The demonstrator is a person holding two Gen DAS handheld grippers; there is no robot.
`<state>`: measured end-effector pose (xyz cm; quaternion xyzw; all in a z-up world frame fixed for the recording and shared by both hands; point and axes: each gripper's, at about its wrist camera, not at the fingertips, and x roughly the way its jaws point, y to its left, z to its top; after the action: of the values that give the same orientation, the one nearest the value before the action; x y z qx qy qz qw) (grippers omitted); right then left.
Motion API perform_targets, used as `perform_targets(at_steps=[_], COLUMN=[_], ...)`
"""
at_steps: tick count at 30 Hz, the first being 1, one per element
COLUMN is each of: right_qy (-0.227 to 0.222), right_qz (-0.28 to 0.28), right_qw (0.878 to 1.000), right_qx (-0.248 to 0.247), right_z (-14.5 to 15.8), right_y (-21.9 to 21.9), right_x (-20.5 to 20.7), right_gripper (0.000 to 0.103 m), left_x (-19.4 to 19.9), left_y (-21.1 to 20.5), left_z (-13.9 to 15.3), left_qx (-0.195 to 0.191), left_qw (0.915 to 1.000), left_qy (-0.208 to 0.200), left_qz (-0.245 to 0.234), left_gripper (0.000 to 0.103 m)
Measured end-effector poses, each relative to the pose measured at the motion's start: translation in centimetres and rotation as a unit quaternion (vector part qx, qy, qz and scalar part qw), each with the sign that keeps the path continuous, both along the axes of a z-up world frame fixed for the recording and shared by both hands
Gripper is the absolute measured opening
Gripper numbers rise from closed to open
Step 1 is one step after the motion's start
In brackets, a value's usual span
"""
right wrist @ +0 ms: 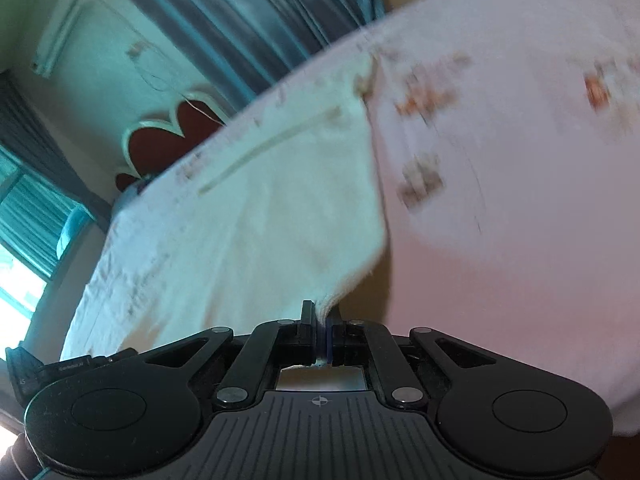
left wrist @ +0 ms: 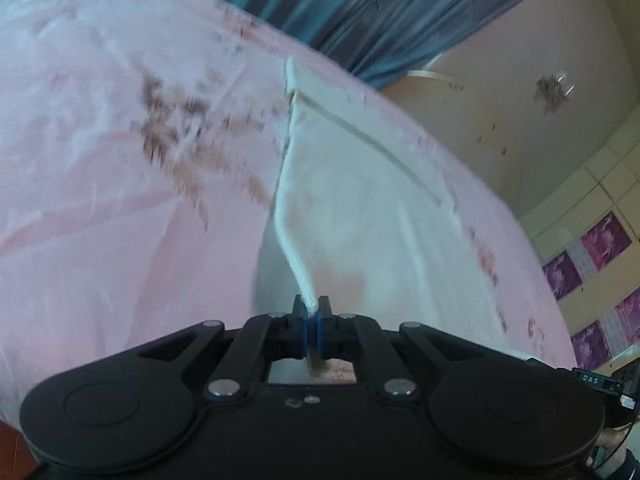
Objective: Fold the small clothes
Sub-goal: 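Lift the hem and fold it over toward the collar with both grippers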
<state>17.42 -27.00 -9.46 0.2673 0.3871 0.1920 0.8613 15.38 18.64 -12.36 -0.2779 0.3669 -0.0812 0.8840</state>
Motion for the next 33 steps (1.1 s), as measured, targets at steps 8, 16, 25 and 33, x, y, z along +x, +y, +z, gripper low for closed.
perform_targets(at_steps=[8, 16, 25, 33], right_qy=[-0.071, -0.098, -0.056, 0.015], right_qz=[0.001, -0.024, -0.046, -0.066], right_qw=[0.997, 0.994, 0.996, 0.997], right_qx=[-0.015, -0.041, -0.051, -0.047], right_z=[5.6, 8.8, 5.9, 0.0], right_y=[0.3, 1.2, 2.4, 2.5], right_x=[5.2, 15.6, 31.2, 41.0], right_gripper=[0.003, 0.003, 0.003, 0.003], left_x=[4.3, 14.7, 29.1, 38.8], left_y=[-0.1, 0.2, 1.9, 2.5], left_z=[5.2, 8.5, 6.0, 1.6], left_qx=[-0.014, -0.015, -0.018, -0.004], left_qw=[0.9958, 0.9916, 0.9957, 0.9997], left_qy=[-0.086, -0.125, -0.086, -0.024], left_qz=[0.027, 0.028, 0.028, 0.003], left_gripper=[0.003, 0.003, 0.003, 0.003])
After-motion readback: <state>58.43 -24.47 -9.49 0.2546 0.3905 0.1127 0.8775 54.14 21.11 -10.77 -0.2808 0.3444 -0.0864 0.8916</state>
